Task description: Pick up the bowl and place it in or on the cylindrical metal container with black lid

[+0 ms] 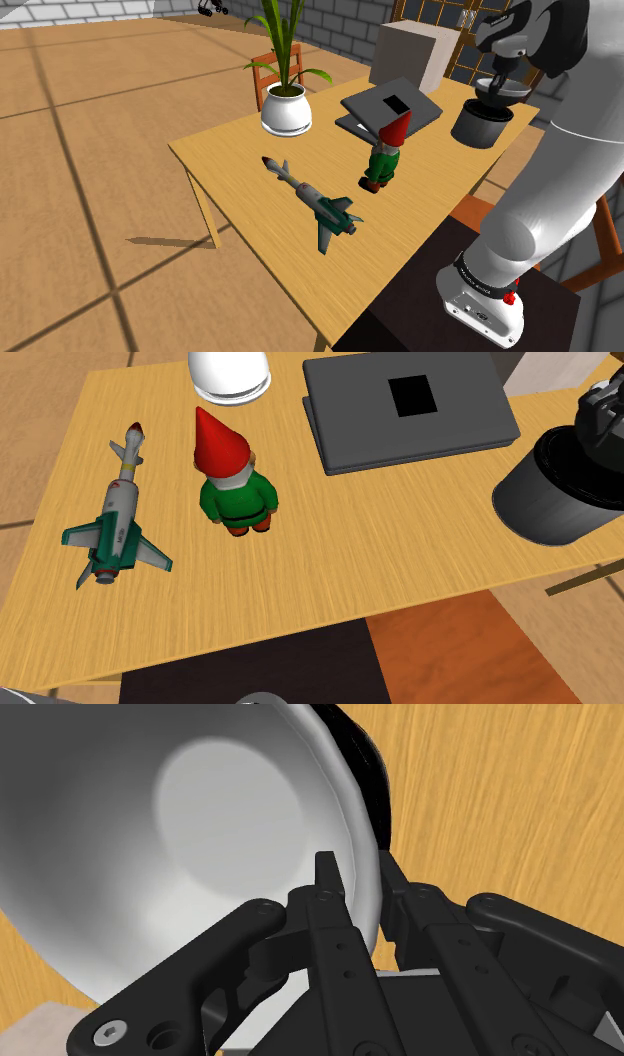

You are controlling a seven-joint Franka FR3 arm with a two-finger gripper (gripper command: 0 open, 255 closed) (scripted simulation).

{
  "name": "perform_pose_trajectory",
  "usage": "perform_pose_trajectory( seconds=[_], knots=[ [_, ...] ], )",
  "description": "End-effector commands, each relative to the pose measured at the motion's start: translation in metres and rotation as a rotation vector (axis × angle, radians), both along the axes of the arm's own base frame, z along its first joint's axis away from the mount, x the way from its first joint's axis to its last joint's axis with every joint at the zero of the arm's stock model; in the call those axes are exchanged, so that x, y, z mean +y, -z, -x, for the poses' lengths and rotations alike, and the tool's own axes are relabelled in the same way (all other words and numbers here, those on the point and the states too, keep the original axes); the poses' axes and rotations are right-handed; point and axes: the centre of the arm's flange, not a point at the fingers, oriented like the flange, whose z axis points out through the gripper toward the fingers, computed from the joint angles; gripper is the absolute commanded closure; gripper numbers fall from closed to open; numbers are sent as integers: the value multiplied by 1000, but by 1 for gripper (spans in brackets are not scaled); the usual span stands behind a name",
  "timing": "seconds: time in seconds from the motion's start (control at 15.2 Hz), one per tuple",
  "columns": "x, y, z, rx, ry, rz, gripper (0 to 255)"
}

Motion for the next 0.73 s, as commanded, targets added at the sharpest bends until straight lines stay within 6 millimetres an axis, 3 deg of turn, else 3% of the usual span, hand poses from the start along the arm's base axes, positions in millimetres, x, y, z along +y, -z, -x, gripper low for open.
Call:
perform_pose_trajectory(
  seconds=[0.0, 0.07, 0.59, 0.66],
  knots=[
    [0, 11, 0, -1, 0, 1, 255],
    [0, 19, 0, -1, 0, 1, 255],
    [0, 19, 0, -1, 0, 1, 255],
    [0, 18, 0, -1, 0, 1, 0]
  ],
)
